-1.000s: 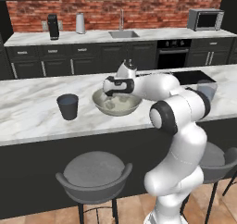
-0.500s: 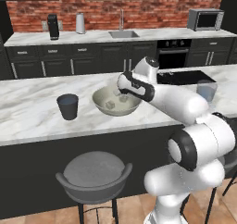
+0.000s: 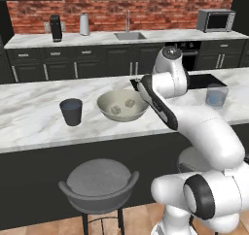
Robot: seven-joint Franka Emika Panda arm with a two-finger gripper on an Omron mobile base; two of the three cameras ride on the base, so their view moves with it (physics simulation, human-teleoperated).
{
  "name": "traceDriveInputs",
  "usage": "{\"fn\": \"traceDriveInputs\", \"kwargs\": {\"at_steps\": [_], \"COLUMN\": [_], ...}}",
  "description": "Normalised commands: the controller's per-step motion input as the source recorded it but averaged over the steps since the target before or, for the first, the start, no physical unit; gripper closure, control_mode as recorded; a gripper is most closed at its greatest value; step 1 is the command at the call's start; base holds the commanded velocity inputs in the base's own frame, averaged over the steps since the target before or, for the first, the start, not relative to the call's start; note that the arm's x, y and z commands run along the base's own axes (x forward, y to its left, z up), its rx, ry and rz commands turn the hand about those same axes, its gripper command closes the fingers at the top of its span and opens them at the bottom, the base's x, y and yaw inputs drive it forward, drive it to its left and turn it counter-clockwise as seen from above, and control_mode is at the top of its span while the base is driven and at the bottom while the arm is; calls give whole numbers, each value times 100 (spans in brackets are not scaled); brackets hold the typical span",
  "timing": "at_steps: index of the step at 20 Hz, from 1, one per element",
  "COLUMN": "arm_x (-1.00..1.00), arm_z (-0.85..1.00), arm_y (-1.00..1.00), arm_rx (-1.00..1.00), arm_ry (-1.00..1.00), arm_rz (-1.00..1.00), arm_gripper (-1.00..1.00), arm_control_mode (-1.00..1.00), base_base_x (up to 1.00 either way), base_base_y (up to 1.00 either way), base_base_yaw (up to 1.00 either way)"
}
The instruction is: There are four ice cubes in the ice bowl. Place two ice cubes in each glass of water.
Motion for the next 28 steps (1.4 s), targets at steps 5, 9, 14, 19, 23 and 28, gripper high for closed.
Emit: {"fn": "traceDriveInputs", "kwargs": {"at_steps": [5, 9, 14, 19, 23, 28], "arm_x": [-22, 0, 0, 6, 17, 15], "arm_z": [12, -10, -1, 0, 0, 0], "arm_y": [-100, -100, -100, -100, -99, -79], "arm_rx": [0, 4, 9, 17, 17, 7], "arm_ry": [16, 12, 2, -3, -10, -6], "arm_rz": [-36, -29, -11, -7, 0, 0], "arm_gripper": [100, 100, 100, 100, 100, 100], "arm_control_mode": [-100, -100, -100, -100, -100, -100], "base_base_x": [0, 0, 0, 0, 0, 0], "base_base_y": [0, 0, 0, 0, 0, 0], "base_base_yaw": [0, 0, 0, 0, 0, 0]}}
